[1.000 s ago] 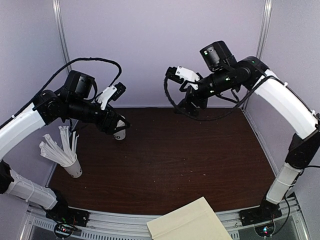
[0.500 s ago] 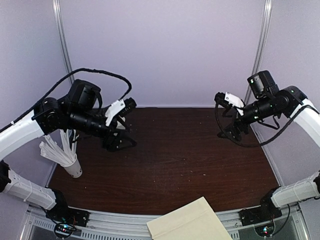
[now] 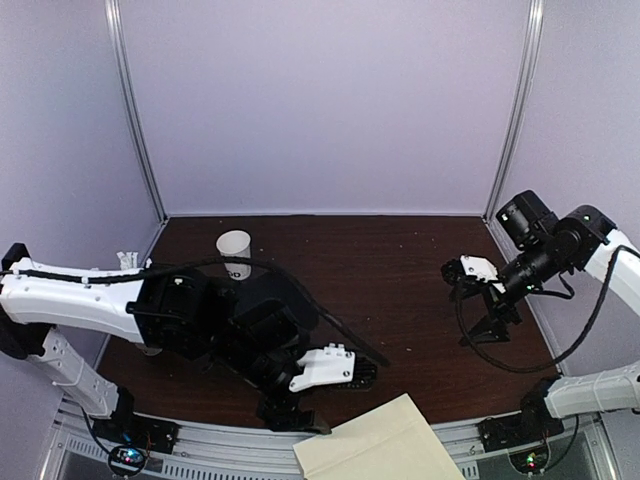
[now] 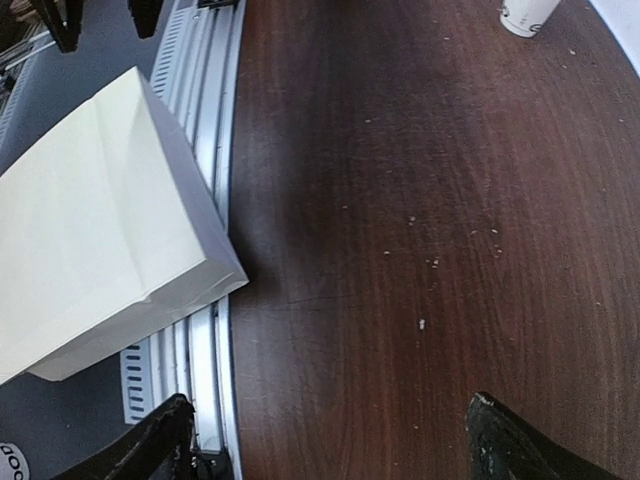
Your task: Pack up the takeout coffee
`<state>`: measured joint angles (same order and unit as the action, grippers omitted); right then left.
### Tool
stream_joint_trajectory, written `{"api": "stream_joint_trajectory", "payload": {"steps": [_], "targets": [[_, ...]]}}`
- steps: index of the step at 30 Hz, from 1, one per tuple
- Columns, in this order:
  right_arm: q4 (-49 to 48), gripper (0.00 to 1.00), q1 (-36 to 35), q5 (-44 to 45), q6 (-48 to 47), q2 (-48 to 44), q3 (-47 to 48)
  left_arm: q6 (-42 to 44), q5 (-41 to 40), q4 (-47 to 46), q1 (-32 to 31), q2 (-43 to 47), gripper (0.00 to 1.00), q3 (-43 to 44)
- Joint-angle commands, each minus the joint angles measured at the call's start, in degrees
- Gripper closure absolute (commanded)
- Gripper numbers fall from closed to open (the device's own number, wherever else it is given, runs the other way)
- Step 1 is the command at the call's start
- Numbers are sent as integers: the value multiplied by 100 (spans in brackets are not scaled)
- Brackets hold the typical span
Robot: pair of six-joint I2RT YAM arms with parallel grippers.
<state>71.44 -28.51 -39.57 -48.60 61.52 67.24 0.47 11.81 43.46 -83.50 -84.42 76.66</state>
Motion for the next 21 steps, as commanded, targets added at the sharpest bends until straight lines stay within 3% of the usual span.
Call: {"api": "stream_joint_trajectory", "payload": {"steps": [1, 4, 10, 21], "targets": [[216, 6, -535, -351, -199, -135, -399, -300, -431, -110, -310, -450, 31, 222], [-302, 7, -1251, -30, 139, -21, -701, -512, -587, -185, -377, -745, 32, 241], [-207, 11, -1516, -59, 141, 272, -548, -1344, -1393, -722, -362, -885, 32, 13], [-120, 9, -1534, 33, 172, -28, -448, -1904, -182, -1528, 62, -968, 35, -548]]}}
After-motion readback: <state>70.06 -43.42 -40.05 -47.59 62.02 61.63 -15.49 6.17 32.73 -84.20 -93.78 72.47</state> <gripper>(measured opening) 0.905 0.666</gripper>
